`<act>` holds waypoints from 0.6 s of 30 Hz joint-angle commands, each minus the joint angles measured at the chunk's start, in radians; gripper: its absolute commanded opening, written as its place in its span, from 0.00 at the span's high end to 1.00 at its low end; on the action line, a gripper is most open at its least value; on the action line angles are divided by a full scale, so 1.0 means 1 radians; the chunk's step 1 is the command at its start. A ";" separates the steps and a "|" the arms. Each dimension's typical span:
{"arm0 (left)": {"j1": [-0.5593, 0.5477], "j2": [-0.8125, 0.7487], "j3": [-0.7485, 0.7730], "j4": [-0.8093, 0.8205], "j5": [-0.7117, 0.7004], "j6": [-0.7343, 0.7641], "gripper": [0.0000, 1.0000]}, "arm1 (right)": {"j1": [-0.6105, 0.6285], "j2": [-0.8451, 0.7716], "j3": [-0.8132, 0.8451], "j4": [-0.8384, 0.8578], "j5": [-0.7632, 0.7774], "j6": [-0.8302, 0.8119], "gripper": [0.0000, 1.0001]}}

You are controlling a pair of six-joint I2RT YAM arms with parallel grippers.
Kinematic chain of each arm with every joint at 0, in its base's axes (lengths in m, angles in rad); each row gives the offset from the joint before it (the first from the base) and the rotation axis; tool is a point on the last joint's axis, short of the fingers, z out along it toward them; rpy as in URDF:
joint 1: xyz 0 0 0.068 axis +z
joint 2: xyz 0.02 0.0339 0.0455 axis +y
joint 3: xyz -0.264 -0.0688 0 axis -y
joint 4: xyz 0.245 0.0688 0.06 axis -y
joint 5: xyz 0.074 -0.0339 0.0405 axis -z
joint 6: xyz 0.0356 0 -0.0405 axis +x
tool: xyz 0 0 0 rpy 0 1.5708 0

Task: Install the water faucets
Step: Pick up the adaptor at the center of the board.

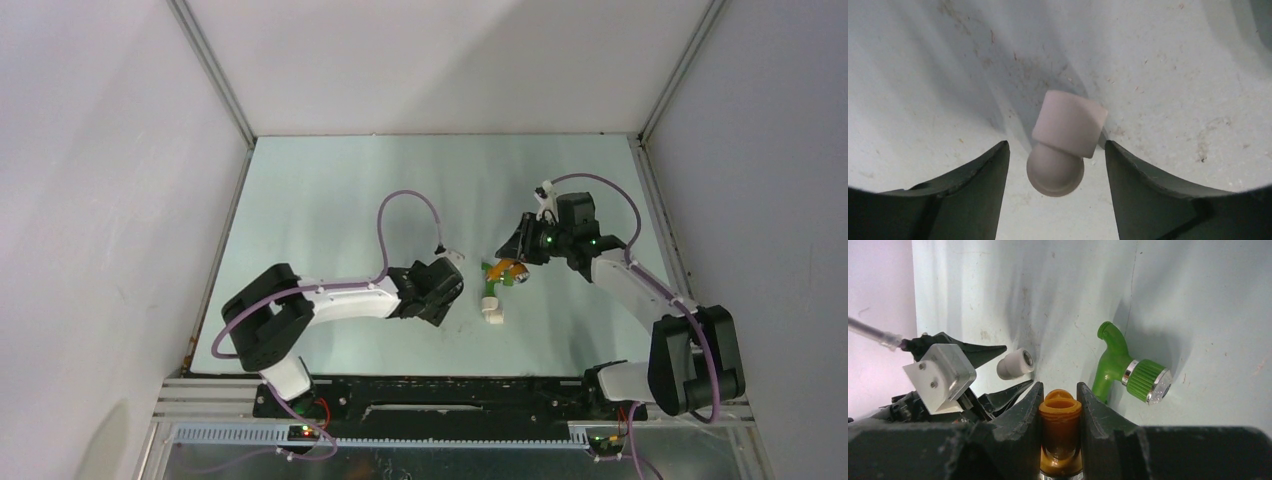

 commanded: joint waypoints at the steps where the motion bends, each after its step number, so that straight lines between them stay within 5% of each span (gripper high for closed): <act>1: 0.026 -0.045 -0.032 0.006 0.026 -0.022 0.27 | -0.017 -0.051 0.005 -0.023 -0.006 -0.026 1.00; 6: 0.109 -0.127 -0.131 0.118 0.158 -0.083 0.29 | -0.023 -0.072 0.006 -0.028 -0.014 -0.023 1.00; 18: 0.138 -0.084 -0.139 0.197 0.203 -0.086 0.37 | -0.030 -0.092 0.007 -0.045 -0.044 -0.027 1.00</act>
